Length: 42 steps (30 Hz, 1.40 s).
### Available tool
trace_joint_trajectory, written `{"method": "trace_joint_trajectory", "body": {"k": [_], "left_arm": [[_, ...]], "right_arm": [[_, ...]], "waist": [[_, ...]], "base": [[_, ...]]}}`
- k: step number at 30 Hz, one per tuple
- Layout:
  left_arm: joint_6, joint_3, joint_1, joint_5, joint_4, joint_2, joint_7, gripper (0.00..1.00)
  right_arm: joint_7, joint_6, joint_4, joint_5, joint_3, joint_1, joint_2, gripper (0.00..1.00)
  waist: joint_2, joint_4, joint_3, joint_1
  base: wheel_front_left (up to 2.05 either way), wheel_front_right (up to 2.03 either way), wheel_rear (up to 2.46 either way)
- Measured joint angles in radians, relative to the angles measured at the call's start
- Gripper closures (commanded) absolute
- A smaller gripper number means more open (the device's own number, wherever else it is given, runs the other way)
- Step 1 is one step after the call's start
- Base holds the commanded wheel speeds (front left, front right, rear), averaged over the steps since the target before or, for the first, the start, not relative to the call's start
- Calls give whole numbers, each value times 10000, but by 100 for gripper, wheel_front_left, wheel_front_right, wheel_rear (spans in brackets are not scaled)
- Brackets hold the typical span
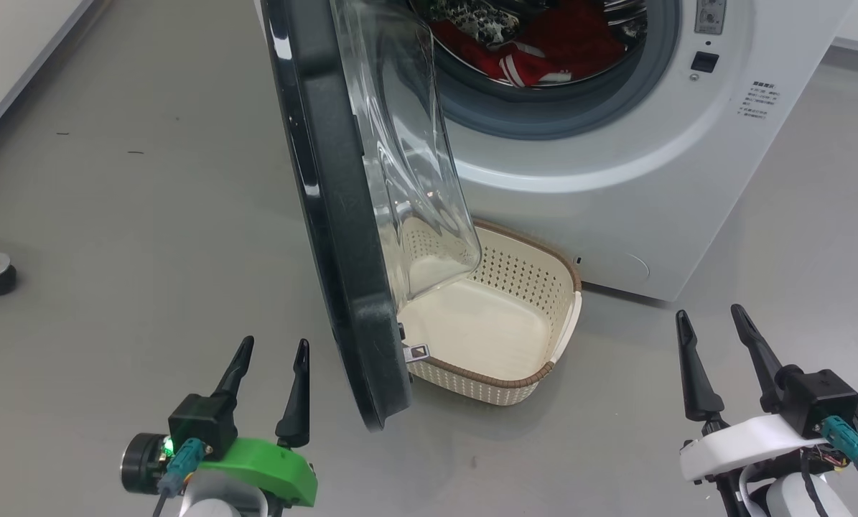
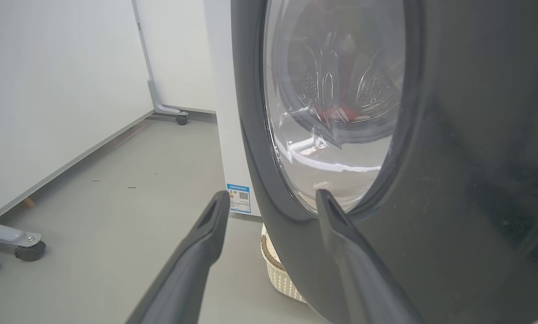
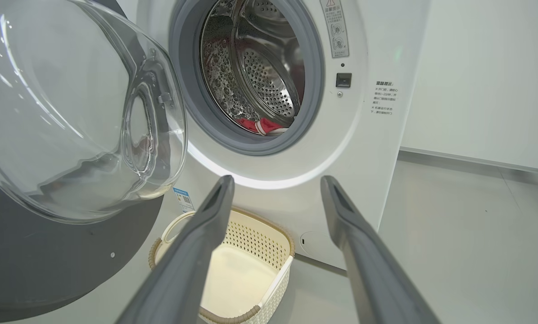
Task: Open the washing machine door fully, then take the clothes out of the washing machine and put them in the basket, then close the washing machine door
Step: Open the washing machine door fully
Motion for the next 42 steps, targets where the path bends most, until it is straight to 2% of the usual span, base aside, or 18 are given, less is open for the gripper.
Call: {"method": "trace_joint_trajectory", "body": {"k": [1, 2, 3, 4, 16, 21, 33, 37, 42], "left_arm": [[0, -13, 3, -38, 6, 0, 0, 8], [-2, -27, 7, -65, 13, 0, 0, 38], [-2, -36, 12, -65, 27, 0, 0, 83], [-2, -44, 16, -65, 44, 0, 0, 100], [-8, -56, 121, -157, 111, 2, 2, 100], [8, 272, 120, -157, -414, 4, 2, 100], [182, 1099, -851, 393, -3708, 6, -2, 100], [178, 943, -1059, 470, -4700, 6, -58, 100], [-59, 159, -1271, 355, -5916, 6, -59, 100]], "right_arm": [[0, 21, 23, -2, -25, 1, 15, 0], [0, 79, 44, -2, -50, 1, 31, 0], [0, 82, 63, -6, -73, 2, 48, 0], [0, 86, 75, -17, -102, 5, 67, 0], [0, 284, 196, -186, -422, 116, 261, 0], [0, 397, 209, -259, -520, 122, 284, 0], [0, 616, 219, -616, -679, 133, 351, 0], [0, 706, 226, -662, -650, 133, 426, 0], [0, 888, 278, -757, -554, 133, 476, 0]], "waist": [[0, 2, -2, 0], [0, 5, -5, 0], [0, 9, -9, 0], [0, 12, -12, 0], [0, 80, -18, 0], [0, 118, 6, 1], [0, 221, 43, 0], [0, 244, 44, 0], [0, 237, 41, 0]], "base": [[0, 0, 0], [0, 0, 0], [0, 0, 0], [0, 0, 0], [0, 0, 0], [0, 0, 0], [0, 0, 0], [0, 0, 0], [0, 0, 0]]}}
